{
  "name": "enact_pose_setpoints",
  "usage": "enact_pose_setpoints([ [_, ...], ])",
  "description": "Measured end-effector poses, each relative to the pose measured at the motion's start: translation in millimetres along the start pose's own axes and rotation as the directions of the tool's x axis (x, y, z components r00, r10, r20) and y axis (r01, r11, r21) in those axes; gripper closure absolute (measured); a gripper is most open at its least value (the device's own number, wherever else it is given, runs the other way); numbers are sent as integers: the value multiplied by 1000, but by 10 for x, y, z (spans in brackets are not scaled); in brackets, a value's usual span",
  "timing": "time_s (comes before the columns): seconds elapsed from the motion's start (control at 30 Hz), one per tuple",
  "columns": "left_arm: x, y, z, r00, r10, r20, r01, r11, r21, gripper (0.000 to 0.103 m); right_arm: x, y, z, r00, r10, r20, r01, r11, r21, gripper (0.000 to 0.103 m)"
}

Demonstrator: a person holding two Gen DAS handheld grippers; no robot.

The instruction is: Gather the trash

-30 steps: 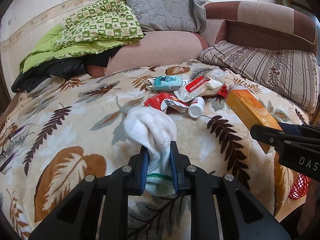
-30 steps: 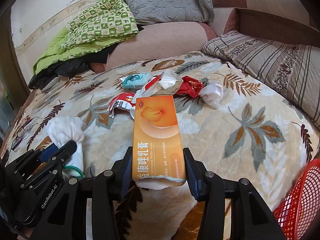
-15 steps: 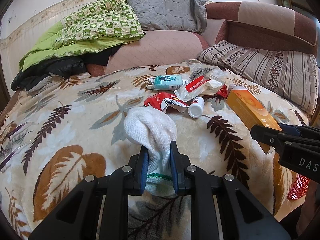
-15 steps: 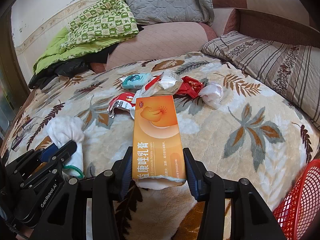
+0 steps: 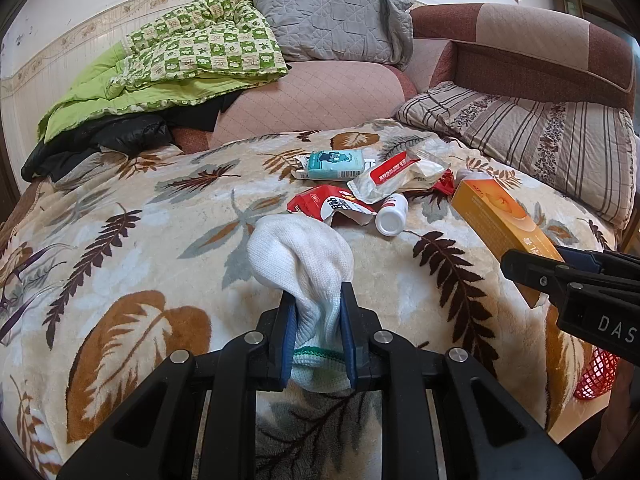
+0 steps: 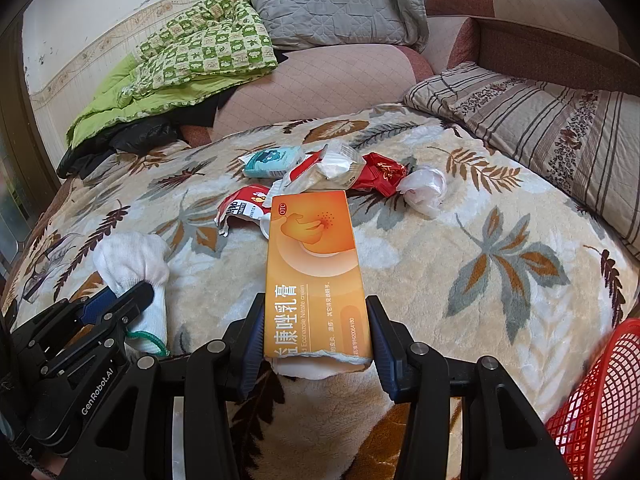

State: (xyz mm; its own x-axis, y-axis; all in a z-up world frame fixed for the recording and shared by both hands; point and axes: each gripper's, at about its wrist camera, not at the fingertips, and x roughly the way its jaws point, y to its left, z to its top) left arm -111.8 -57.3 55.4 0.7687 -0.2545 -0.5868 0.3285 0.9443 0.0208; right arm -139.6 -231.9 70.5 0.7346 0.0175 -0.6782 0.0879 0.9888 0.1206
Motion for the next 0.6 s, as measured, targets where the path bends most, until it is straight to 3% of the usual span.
enact_pose_setpoints([
  [0.6,10,-36,-8,1000,-16,2,16,1000,-5,84,0,-10,2,1000,2,0,-2,1000,0,52],
])
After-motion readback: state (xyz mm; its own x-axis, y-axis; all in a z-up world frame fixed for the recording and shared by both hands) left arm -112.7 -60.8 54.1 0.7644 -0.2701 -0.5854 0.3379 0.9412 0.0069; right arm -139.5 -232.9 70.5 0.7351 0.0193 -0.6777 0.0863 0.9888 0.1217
